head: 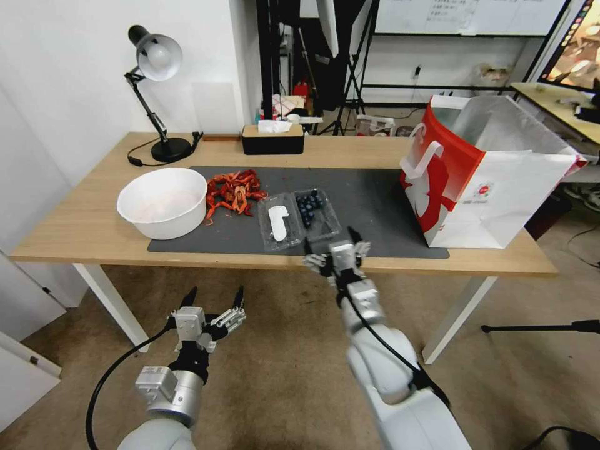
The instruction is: Close the takeout container lid, then place the container into the takeout bag.
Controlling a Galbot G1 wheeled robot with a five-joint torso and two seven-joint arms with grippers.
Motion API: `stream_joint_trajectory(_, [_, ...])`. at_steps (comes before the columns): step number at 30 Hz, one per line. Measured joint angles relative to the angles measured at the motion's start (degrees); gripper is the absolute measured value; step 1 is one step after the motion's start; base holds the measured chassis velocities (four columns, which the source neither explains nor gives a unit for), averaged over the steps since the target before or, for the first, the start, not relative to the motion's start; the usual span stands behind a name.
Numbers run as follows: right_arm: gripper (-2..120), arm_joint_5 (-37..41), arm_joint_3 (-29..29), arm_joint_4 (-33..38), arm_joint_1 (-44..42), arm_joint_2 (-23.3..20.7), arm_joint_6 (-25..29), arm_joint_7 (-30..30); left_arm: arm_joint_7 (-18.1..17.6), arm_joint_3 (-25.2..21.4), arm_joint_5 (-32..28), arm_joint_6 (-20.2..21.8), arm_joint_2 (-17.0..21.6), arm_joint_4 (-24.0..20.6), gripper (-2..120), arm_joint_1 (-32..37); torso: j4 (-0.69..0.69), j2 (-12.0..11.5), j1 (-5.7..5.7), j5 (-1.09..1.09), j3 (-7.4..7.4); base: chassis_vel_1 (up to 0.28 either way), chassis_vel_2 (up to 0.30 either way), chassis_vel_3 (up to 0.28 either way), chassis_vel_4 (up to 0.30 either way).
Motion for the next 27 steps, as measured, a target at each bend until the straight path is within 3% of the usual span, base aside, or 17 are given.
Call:
stream_joint_trajectory(16, [100,9.6,10.9,2.5,-13.8,-1.1,16.9,-0.9,0.7,0.4,-0.9,0.4,0.4,-0.2,100,0.0,0.01,0.0,0.0,-0.01,0.0,0.0,0.0,0.0,0.0])
stream_joint_trajectory(27, [100,9.7,12.2,2.3,-17.5,0.4,19.2,-1.5,0.9,1.0,-1.3,0.8,0.4,0.1,100,-0.4,0.02,0.0,0.0,-0.01,0.0,0.0,0.0,0.0,0.0])
